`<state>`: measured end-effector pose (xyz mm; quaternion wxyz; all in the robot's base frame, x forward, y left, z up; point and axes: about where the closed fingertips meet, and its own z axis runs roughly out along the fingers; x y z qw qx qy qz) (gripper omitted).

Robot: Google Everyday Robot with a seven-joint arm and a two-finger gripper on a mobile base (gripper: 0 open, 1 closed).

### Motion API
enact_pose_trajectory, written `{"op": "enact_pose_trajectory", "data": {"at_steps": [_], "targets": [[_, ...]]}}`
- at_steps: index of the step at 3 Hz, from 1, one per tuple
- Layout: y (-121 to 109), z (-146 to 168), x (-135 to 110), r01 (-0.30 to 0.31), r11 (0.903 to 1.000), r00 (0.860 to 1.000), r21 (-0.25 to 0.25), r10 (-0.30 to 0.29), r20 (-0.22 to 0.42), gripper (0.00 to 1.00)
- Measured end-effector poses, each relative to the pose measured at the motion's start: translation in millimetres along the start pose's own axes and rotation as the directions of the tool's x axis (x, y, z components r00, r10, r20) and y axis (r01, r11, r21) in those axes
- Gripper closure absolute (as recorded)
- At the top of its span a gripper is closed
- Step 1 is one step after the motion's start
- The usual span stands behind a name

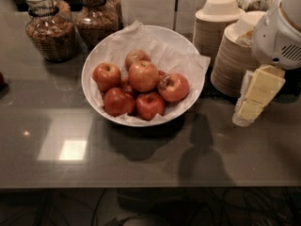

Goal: Pick apple from white bowl

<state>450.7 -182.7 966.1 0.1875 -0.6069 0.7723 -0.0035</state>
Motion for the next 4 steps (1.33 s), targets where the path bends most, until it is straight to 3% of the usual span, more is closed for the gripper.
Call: {"op": "enact_pose_trajectory", "data": {"at_steps": [1,2,4], "targets": [[-5,19,-39,-0.017,0.9990,0.991,-0.042,0.023,0.130,0.00],[-7,35,-77,-0.023,0.9948,0.973,-0.099,0.045,0.227,0.00],[-7,38,-80,-0.030,0.9949,0.970,-0.096,0.052,0.238,0.00]]}}
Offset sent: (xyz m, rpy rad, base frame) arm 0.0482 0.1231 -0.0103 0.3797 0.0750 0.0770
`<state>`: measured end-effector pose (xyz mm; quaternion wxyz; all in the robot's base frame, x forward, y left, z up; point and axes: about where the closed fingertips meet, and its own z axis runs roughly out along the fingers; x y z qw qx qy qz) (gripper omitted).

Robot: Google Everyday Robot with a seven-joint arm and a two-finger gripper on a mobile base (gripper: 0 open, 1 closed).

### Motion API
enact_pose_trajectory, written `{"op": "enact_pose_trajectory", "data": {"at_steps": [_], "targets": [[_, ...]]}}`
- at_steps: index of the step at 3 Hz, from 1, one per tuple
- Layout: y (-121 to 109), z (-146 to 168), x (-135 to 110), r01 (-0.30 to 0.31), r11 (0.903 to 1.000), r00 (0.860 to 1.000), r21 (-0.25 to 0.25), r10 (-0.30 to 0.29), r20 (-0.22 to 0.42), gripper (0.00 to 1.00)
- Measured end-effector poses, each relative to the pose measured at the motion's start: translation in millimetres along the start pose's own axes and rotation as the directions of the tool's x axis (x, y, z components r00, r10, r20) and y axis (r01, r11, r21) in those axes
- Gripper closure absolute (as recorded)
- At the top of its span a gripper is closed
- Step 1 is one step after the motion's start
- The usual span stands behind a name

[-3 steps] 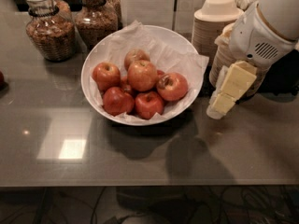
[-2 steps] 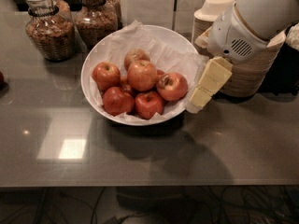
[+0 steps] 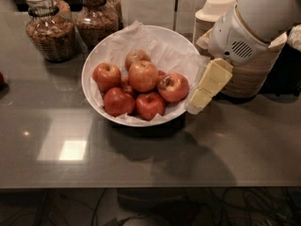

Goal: Pick apple from white bowl

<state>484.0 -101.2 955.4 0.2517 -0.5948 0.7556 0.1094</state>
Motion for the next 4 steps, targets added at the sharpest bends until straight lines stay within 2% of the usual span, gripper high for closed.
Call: {"op": "enact_pose_trajectory", "data": {"at_steps": [1,2,3,4], "targets": [[-13,19,-23,-0.014,0.9998,0.995,0.012,0.013,0.098,0.00],[-32,36,-52,-0.070,0.9975,0.976,0.003,0.068,0.205,0.00],[-44,49,-70,-0.116,0.9930,0.956,-0.022,0.117,0.270,0.00],[-47,63,-76,-0.149,0.9878,0.944,-0.045,0.156,0.291,0.00]]}}
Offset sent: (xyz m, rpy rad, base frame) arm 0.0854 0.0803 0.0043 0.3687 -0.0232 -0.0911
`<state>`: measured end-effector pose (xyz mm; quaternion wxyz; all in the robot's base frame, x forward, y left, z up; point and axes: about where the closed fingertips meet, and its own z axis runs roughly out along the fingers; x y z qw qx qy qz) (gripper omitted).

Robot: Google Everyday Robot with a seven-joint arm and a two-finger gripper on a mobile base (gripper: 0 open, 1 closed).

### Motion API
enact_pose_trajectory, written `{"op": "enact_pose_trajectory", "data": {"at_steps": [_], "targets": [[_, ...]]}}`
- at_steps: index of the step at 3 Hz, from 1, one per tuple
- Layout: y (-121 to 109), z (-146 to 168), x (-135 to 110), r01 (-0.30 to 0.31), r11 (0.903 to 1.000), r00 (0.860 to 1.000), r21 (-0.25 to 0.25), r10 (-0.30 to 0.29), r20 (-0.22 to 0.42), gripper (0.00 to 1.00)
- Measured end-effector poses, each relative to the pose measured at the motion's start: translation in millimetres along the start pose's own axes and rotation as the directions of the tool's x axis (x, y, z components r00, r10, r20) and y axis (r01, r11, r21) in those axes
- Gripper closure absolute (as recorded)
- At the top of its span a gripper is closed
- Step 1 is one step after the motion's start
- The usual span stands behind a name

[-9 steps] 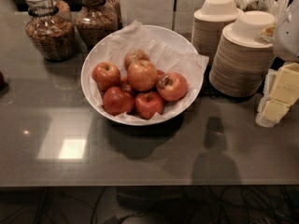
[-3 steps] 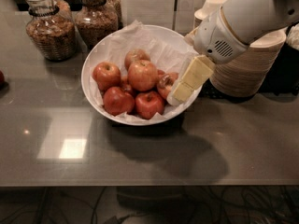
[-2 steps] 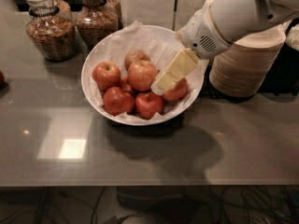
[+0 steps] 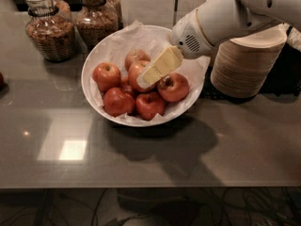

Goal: Pick apple from white bowl

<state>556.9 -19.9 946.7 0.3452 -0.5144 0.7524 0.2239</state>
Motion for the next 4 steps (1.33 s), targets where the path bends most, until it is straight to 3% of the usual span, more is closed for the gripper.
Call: {"op": "enact_pose_trajectory", "data": {"at_steps": [4], "targets": [[17,40,6,-0.036,0.9966,0.999,-0.074,0.035,-0.014,0.00]]}}
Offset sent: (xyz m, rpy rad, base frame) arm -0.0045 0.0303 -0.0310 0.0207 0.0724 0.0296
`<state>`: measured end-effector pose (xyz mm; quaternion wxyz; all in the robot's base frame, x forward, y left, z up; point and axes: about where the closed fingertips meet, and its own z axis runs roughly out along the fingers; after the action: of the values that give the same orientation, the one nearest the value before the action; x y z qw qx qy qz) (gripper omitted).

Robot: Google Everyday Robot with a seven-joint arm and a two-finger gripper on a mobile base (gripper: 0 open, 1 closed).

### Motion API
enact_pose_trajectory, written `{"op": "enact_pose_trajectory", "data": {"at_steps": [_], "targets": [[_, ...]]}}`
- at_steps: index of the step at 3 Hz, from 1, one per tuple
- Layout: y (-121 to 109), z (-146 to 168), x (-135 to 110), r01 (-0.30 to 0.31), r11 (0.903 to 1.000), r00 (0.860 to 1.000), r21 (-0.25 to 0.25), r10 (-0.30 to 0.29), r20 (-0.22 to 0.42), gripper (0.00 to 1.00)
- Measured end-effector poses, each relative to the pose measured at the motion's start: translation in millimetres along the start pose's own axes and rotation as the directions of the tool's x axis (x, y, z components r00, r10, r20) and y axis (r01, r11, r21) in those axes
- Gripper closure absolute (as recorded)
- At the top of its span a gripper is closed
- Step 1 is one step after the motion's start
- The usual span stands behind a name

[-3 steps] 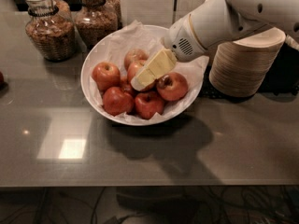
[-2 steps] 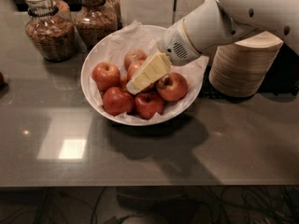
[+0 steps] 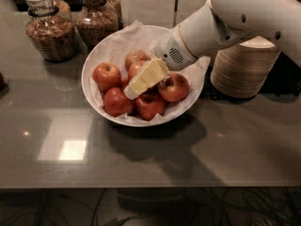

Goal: Pick apple from white bowl

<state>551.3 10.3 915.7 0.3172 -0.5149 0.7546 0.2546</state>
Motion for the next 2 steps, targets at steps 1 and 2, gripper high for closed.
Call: {"op": "enact_pose_trajectory", "data": {"at_steps": [1,2], "targets": [[0.0,0.0,0.0,0.000,1.0000,1.000,0.000,0.000,0.000,0.19],[0.0,0.0,0.0,0.000,1.0000,1.000,0.000,0.000,0.000,0.42]]}}
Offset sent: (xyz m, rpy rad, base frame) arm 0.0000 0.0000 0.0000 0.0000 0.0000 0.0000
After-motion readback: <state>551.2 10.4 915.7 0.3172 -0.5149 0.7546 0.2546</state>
